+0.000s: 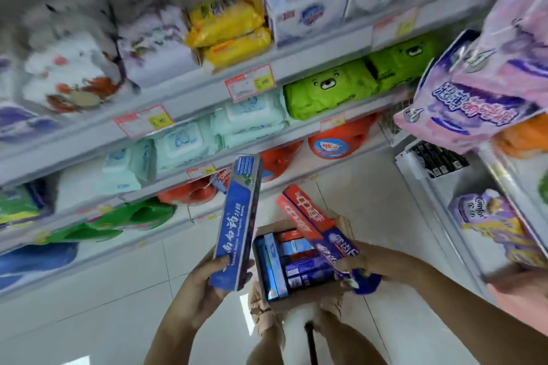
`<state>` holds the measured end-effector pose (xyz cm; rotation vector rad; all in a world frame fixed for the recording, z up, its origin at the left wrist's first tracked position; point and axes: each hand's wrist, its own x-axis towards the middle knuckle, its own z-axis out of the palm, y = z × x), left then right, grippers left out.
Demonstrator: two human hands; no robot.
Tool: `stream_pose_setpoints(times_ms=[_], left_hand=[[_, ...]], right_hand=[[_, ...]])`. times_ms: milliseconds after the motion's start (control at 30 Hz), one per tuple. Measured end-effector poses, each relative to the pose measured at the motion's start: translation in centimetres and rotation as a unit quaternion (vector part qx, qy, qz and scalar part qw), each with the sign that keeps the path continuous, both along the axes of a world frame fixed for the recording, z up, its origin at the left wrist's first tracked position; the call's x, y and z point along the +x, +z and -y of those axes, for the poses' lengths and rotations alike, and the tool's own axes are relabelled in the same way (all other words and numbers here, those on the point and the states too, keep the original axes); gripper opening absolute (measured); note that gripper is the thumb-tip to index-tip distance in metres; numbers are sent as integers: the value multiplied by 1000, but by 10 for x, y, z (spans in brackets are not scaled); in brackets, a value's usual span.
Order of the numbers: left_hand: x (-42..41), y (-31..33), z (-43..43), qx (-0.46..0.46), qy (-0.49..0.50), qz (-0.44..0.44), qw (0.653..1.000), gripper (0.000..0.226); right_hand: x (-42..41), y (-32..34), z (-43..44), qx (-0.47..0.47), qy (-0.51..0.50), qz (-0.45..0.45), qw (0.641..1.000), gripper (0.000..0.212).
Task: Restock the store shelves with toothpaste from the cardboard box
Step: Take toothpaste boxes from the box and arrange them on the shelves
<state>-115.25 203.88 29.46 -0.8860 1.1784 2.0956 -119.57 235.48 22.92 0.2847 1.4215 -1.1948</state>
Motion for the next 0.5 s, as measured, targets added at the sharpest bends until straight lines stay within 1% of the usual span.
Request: stream_pose_setpoints(times_ms=[33, 67, 100, 167, 200, 233, 300, 367, 433, 467, 500], left_hand=[[2, 13, -2, 5, -4, -6, 1000, 49], [2, 26, -4, 5, -7, -9, 1000, 46], [1, 37, -6, 1, -14, -11, 1000, 53], [-3, 56, -11, 2, -43, -26, 999, 87], [-7, 67, -16, 0, -58, -33, 998, 98], [-11, 77, -20, 2, -67, -42, 997, 102], [-22, 99, -29, 21, -81, -69, 994, 100], [-33, 122, -38, 28, -95, -94, 991, 96], [-42, 142, -46, 29, -118, -127, 985, 94], [-46, 153, -51, 29, -133, -145, 980, 90], [-50, 165, -57, 30, -148, -161, 975, 81]], right_hand=[[-1, 19, -2, -19, -18, 9, 1000, 106], [-1, 37, -3, -42, -39, 19, 998, 110], [-1, 55, -5, -69, -67, 32, 995, 110], [-5, 90, -9, -129, -138, 54, 981, 103], [-8, 106, -11, -152, -168, 57, 972, 97], [-10, 123, -14, -167, -188, 47, 967, 89], [-14, 151, -22, -186, -222, 13, 957, 78], [-19, 176, -29, -197, -245, -11, 949, 85], [-24, 196, -40, -191, -227, -54, 954, 93], [-25, 206, -45, -186, -218, -80, 955, 93], [-27, 217, -51, -181, -220, -94, 954, 94]])
